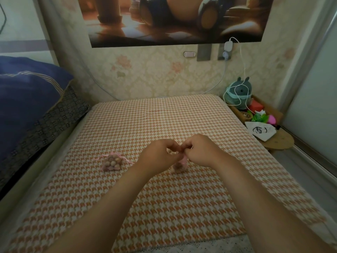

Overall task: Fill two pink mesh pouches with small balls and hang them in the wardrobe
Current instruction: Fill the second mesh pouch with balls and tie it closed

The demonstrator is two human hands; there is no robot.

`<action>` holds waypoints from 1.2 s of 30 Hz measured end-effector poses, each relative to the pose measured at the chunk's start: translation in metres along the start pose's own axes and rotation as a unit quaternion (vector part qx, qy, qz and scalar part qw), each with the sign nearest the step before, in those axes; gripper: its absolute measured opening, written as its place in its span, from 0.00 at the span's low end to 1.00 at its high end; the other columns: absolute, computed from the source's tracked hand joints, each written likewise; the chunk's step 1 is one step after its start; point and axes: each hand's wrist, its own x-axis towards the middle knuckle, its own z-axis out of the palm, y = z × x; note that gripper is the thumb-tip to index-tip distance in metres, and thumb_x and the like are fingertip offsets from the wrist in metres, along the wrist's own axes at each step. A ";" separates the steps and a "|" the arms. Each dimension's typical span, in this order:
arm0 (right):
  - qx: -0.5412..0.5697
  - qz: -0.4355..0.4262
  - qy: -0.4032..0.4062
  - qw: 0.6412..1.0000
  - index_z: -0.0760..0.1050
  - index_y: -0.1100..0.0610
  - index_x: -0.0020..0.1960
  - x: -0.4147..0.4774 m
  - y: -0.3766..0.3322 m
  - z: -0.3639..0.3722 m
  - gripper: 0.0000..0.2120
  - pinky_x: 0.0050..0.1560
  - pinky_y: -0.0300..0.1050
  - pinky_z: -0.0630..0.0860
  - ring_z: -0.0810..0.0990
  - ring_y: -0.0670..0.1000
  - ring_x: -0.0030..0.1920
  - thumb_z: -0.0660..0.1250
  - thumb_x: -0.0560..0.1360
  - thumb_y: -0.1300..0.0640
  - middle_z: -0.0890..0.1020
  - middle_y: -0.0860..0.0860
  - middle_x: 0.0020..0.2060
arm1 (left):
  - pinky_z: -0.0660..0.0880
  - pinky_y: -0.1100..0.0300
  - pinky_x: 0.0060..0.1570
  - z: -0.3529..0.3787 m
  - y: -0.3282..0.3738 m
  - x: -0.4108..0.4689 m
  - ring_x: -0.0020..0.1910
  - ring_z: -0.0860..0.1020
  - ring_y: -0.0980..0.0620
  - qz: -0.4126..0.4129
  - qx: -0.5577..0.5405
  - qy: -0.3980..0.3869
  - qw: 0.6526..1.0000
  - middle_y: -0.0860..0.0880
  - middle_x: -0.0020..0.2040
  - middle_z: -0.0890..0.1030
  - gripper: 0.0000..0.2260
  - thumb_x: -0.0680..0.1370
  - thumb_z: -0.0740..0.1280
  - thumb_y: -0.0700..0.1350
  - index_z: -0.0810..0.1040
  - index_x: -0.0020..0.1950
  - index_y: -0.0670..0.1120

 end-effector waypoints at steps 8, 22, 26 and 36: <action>0.049 -0.007 0.022 0.999 0.86 0.47 0.52 0.007 -0.001 0.007 0.13 0.51 0.47 0.83 0.84 0.45 0.43 0.65 0.79 0.60 0.86 0.43 0.46 | 0.82 0.57 0.49 -0.008 0.001 -0.001 0.45 0.82 0.60 -0.044 0.046 -0.005 0.998 0.57 0.48 0.86 0.09 0.74 0.69 0.49 0.86 0.53 0.55; -0.014 0.030 0.057 0.998 0.82 0.45 0.59 0.035 0.005 0.062 0.11 0.52 0.46 0.79 0.81 0.47 0.52 0.70 0.78 0.54 0.82 0.44 0.53 | 0.76 0.69 0.37 -0.043 -0.028 -0.019 0.41 0.80 0.61 -0.061 0.037 -0.015 0.997 0.55 0.45 0.83 0.07 0.75 0.71 0.45 0.84 0.52 0.50; -0.043 0.038 0.048 0.997 0.81 0.47 0.60 0.043 0.004 0.073 0.13 0.48 0.43 0.74 0.80 0.47 0.49 0.73 0.76 0.52 0.83 0.45 0.52 | 0.80 0.62 0.46 -0.048 -0.037 -0.021 0.45 0.80 0.59 -0.054 0.024 -0.030 0.998 0.56 0.46 0.82 0.09 0.75 0.71 0.45 0.84 0.54 0.50; -0.083 0.055 0.049 0.994 0.83 0.49 0.55 0.048 -0.002 0.078 0.08 0.53 0.47 0.79 0.82 0.50 0.53 0.71 0.77 0.54 0.85 0.47 0.53 | 0.77 0.65 0.51 -0.046 -0.044 -0.021 0.50 0.80 0.59 -0.036 -0.012 -0.018 0.999 0.54 0.55 0.83 0.12 0.77 0.69 0.44 0.83 0.60 0.49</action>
